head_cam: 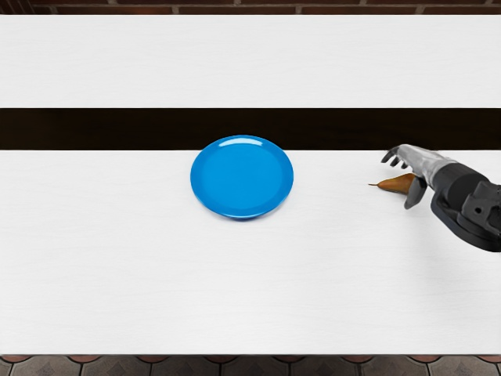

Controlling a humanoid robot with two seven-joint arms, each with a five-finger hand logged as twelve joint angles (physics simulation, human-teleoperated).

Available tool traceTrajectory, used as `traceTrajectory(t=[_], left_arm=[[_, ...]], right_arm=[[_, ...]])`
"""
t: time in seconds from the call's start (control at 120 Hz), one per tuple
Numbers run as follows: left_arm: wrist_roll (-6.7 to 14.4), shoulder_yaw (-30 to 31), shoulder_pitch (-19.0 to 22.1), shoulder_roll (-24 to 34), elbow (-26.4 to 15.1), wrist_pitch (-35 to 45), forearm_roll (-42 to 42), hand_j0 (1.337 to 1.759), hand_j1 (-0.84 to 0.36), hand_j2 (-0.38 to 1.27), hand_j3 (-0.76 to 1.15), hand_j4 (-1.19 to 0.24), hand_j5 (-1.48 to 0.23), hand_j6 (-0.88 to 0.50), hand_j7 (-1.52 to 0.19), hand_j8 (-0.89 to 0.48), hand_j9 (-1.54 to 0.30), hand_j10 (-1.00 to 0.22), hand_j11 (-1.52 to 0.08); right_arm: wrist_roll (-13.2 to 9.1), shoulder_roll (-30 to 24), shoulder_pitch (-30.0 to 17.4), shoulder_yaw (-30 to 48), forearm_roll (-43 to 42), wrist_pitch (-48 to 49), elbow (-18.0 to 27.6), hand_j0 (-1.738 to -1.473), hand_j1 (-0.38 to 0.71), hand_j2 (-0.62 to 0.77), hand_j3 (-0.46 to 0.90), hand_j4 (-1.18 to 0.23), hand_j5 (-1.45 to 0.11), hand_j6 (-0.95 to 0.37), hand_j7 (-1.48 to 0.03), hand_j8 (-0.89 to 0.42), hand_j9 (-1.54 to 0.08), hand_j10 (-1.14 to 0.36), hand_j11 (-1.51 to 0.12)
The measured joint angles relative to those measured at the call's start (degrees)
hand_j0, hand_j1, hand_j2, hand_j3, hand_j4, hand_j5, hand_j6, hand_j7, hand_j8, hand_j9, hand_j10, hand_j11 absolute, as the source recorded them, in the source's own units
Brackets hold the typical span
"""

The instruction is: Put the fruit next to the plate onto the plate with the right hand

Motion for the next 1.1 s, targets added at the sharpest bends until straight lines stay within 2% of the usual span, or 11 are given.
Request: traceTrajectory(t=[0.3, 0.583, 0.708, 0.875, 1.1], left_arm=[[0.00, 0.00, 0.04, 0.00, 0.00, -0.01, 0.00, 1.658, 0.32, 0.00, 0.00, -0.02, -0.03, -0.02, -0.03, -0.02, -0.03, -0.02, -0.03], [0.00, 0.00, 0.04, 0.00, 0.00, 0.00, 0.00, 1.658, 0.32, 0.00, 0.00, -0.02, -0.03, -0.02, -0.03, -0.02, -0.03, -0.02, -0.03], [0.00, 0.00, 0.04, 0.00, 0.00, 0.00, 0.00, 1.658, 0.32, 0.00, 0.00, -0.02, -0.03, -0.02, -0.03, -0.02, -0.03, -0.02, -0.03], [-0.01, 0.00, 0.04, 0.00, 0.00, 0.01, 0.00, 1.658, 0.32, 0.00, 0.00, -0.02, -0.03, -0.02, -0.03, -0.02, -0.03, -0.02, -0.03], [0.00, 0.00, 0.04, 0.00, 0.00, 0.01, 0.00, 1.658, 0.32, 0.00, 0.00, -0.02, -0.03, -0.02, -0.03, -0.02, -0.03, -0.02, -0.03]], right_arm=[[0.00, 1.23, 0.23, -0.89, -0.04, -0.06, -1.12, -1.658, 0.09, -0.07, 0.00, -0.37, -0.48, -0.38, -0.48, -0.37, -0.48, -0.37, -0.48], [0.00, 0.86, 0.09, -0.91, -0.14, -0.08, -1.10, -1.658, 0.26, -0.10, 0.00, -0.51, -0.66, -0.51, -0.66, -0.50, -0.66, -0.51, -0.66], [-0.03, 0.78, 0.05, -0.86, -0.11, -0.03, -1.09, -1.656, 0.31, 0.04, 0.00, -0.60, -0.78, -0.52, -0.77, -0.47, -0.78, -0.48, -0.78], [-0.04, 0.75, 0.09, -0.45, -0.03, -0.01, -1.15, -1.654, 0.31, 0.25, 0.00, -0.69, -0.91, -0.57, -0.90, -0.50, -0.90, -0.52, -0.91], [-0.03, 0.73, 1.25, 0.14, 0.68, 0.04, -1.25, -1.654, 0.30, 0.31, 0.00, -0.73, -0.99, -0.65, -0.97, -0.50, -0.98, -0.52, -0.98]])
